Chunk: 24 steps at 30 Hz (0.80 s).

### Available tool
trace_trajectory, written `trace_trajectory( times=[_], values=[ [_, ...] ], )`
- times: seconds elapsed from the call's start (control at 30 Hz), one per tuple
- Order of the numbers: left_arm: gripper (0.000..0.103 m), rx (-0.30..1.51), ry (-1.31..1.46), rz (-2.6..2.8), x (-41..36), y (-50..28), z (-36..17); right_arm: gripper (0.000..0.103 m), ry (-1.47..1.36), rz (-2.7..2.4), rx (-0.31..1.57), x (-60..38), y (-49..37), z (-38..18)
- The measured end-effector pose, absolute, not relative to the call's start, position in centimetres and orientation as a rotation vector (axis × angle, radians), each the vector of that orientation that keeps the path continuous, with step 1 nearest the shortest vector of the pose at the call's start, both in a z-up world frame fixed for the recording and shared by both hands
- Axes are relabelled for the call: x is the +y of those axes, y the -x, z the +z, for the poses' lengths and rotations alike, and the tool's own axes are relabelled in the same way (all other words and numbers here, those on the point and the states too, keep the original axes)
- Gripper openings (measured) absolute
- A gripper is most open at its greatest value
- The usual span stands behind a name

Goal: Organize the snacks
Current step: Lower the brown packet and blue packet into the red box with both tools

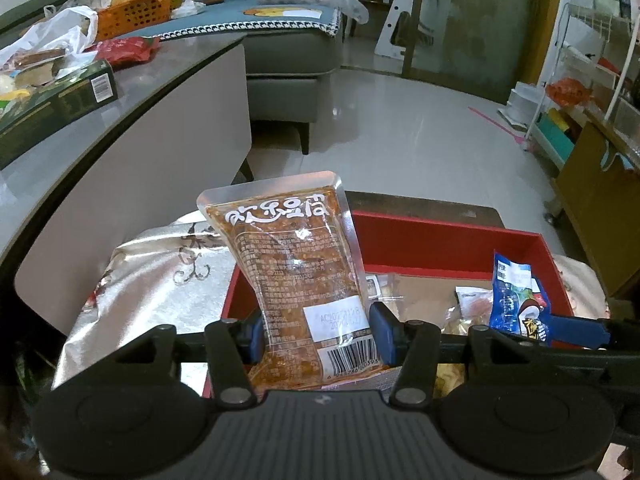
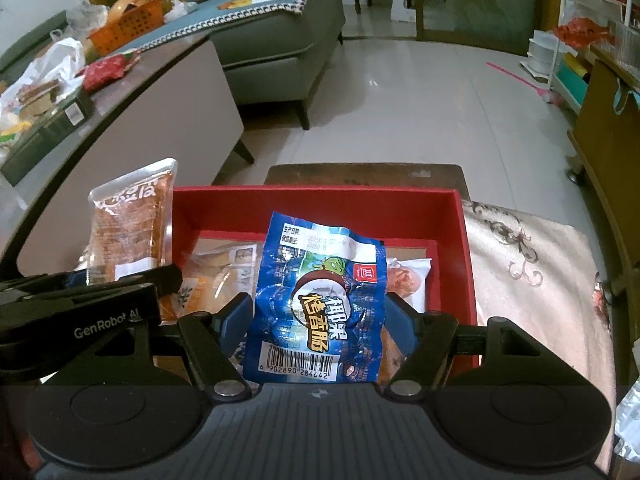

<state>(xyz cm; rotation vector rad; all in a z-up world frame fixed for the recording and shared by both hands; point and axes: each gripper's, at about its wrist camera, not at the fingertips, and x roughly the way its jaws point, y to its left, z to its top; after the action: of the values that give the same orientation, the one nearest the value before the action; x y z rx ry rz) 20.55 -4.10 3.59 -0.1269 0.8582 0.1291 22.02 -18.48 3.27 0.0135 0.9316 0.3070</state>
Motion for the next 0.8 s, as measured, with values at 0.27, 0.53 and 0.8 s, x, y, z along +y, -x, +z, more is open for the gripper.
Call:
trace_trajectory(
  times=[0.27,0.53,0.8],
  values=[
    [0.045,0.874,0.108,0.131,-4.4,-21.2,2.8,0.077,-0.015,0.294,0.948,-18.6,-22.7,2.5],
    [0.047,0.88,0.089,0.125,-4.8,-21.2,2.5,0.078,-0.017,0.281,0.961,-18.8,-23.0,2.0],
    [0.054,0.884,0.087,0.132,-4.8,-21.2,2.4,0.079,-0.029,0.273,0.949,-19.2,-23.0,2.2]
  ],
)
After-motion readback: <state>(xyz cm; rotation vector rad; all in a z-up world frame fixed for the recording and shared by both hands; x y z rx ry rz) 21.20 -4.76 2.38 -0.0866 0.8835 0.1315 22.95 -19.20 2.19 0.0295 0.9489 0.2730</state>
